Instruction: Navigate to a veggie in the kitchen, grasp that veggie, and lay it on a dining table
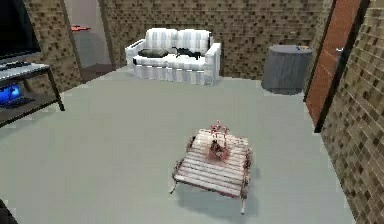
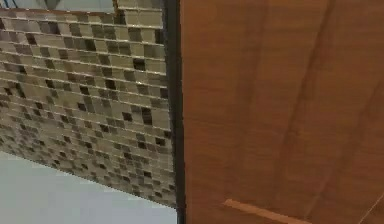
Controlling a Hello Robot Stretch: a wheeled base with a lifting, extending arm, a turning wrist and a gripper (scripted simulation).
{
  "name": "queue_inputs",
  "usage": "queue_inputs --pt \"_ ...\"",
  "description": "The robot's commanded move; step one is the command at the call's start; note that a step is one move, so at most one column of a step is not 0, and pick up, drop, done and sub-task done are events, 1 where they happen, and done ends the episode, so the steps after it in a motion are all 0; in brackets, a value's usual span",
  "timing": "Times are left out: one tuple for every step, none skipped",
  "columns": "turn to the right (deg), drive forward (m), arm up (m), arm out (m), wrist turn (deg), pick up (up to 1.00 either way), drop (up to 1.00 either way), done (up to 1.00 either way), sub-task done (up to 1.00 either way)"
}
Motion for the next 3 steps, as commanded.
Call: queue_inputs --pt "0.0 0.80 0.00 0.00 0.0 0.00 0.00 0.00 0.00" --pt "-45.0 0.00 0.00 0.00 0.0 0.00 0.00 0.00 0.00" --pt "-24.0 0.00 0.00 0.00 0.0 0.00 0.00 0.00 0.00"
